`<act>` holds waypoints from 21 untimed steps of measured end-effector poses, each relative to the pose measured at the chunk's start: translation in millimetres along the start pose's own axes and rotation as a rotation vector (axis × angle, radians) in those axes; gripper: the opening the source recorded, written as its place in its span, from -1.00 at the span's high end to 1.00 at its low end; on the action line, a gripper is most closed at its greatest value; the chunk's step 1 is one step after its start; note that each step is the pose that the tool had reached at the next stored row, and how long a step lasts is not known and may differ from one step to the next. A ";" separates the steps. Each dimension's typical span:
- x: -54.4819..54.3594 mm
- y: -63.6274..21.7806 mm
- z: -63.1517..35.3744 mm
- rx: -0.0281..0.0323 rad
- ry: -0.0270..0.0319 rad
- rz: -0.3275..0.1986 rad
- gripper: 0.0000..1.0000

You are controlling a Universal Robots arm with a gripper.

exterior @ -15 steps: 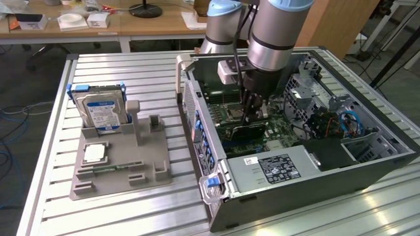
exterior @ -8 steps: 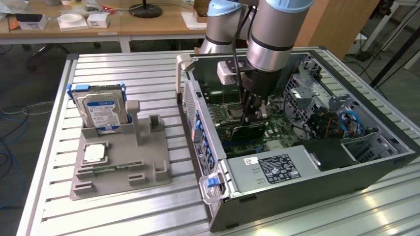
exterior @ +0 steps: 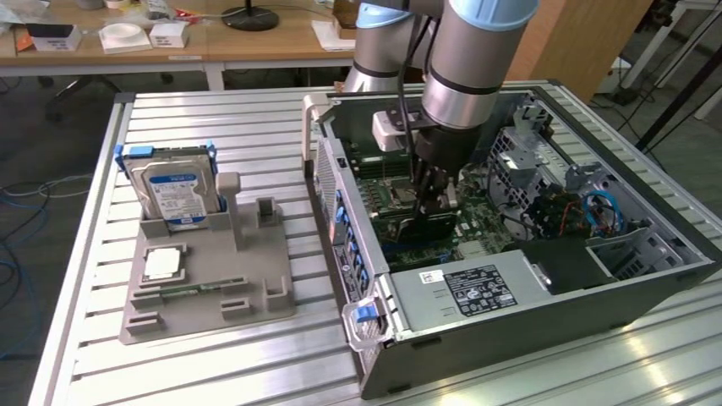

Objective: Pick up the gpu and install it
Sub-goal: 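Press down on the gpu until it lock into place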

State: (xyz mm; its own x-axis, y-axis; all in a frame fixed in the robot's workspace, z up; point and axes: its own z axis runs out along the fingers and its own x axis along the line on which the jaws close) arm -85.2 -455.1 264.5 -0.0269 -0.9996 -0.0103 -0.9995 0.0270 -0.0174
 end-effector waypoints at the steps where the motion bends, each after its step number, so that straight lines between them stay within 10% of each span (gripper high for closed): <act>1: -0.1 -0.1 1.1 0.0009 -0.0011 0.000 0.79; 10: -0.2 2.0 -12.9 0.0006 -0.0007 0.000 0.79; 21: 1.1 50.5 -15.5 0.0004 0.0002 0.000 0.79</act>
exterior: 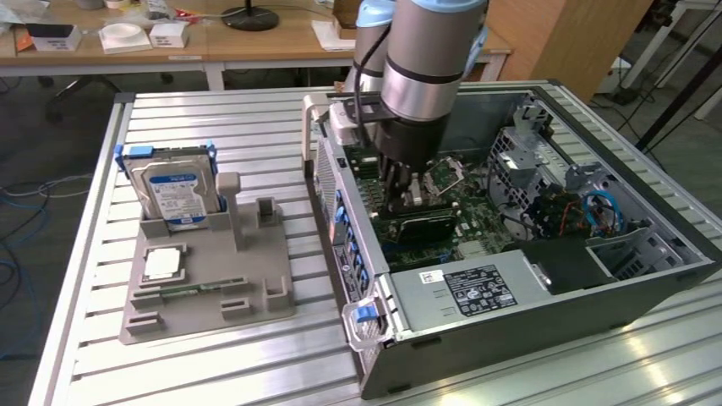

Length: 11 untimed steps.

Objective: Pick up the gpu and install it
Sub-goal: 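Press down on the gpu until it lock into place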

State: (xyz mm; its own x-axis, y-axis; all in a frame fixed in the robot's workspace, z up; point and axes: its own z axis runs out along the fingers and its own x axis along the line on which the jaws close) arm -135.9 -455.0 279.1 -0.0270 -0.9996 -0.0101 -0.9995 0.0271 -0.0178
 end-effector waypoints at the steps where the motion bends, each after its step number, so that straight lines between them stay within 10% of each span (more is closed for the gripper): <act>1: 0.1 3.4 -0.4 0.0000 -0.0001 0.000 0.79; 6: -0.8 5.3 -1.4 -0.0010 0.0000 0.001 0.79; 11: -0.9 5.4 -2.1 -0.0662 0.0021 0.012 0.79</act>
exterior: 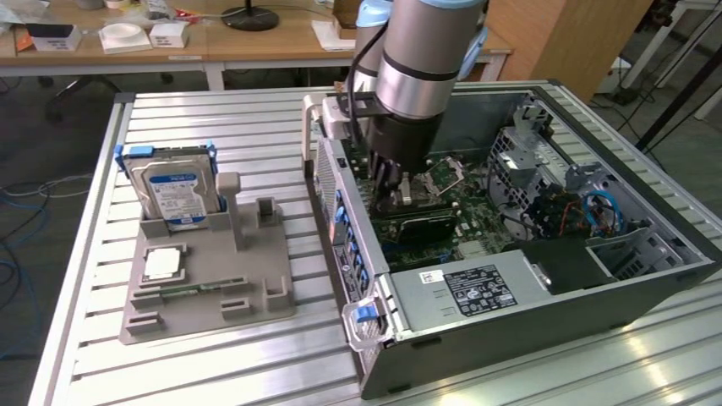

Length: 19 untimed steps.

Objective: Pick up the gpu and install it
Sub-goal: 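Press down on the gpu until it lock into place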

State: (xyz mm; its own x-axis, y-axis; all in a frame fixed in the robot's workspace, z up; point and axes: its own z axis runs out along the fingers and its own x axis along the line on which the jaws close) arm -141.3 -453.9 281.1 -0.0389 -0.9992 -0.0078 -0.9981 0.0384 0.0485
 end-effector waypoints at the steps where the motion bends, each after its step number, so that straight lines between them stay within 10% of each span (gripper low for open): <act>1: 0.0 0.0 -0.6 -0.0098 0.0004 0.002 0.79; 4: -0.1 0.3 -5.3 -0.0249 0.0007 0.004 0.79; 19: -0.1 5.7 -18.7 -0.0239 0.0005 0.004 0.79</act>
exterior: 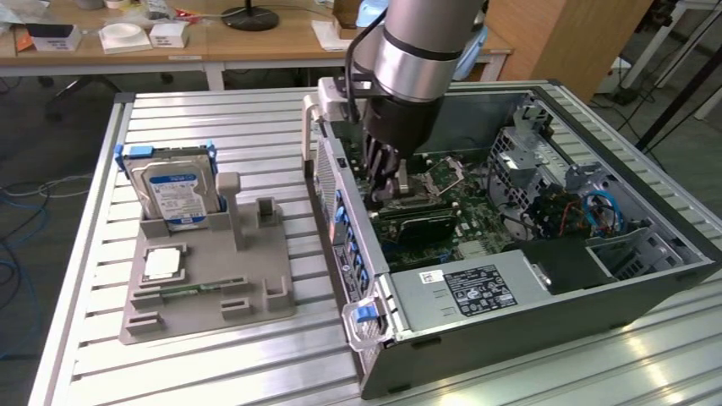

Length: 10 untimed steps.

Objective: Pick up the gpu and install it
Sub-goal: 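Press down on the gpu until it lock into place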

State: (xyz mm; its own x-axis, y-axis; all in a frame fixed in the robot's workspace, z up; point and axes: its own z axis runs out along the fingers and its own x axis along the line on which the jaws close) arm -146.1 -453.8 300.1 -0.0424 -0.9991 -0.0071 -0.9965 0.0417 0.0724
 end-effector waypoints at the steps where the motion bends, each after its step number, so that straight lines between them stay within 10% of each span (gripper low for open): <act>1: 0.0 0.3 0.9 0.0017 -0.0002 0.000 0.79; 10: 0.3 6.4 2.1 0.0030 0.0000 0.000 0.79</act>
State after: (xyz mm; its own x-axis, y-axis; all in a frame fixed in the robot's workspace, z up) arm -152.6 -453.8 298.5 -0.0423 -0.9991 -0.0072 -0.9967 0.0417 0.0694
